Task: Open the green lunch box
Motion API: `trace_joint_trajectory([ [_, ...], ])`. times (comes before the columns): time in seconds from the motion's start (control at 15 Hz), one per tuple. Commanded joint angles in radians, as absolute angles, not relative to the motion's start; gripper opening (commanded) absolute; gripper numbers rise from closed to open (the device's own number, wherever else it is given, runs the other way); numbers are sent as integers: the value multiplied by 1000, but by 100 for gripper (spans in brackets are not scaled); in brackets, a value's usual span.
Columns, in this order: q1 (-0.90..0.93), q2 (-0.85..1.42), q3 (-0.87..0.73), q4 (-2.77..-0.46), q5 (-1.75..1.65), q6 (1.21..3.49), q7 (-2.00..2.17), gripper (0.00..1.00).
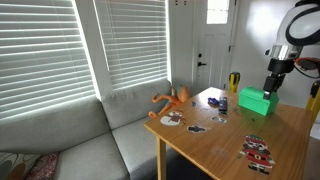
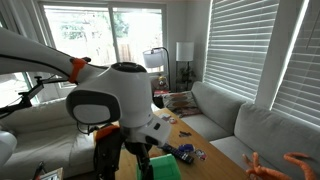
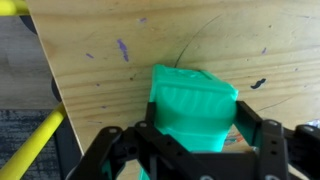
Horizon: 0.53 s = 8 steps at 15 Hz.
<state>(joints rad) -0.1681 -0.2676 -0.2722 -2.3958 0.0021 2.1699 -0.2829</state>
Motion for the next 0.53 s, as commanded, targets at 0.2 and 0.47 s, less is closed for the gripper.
trace_joint_trajectory([
  [0.2,-173,-230,-224,-2340,-87,2107,-255,53],
  [0.47,-173,-220,-203,-2313,-161,2067,-255,53],
])
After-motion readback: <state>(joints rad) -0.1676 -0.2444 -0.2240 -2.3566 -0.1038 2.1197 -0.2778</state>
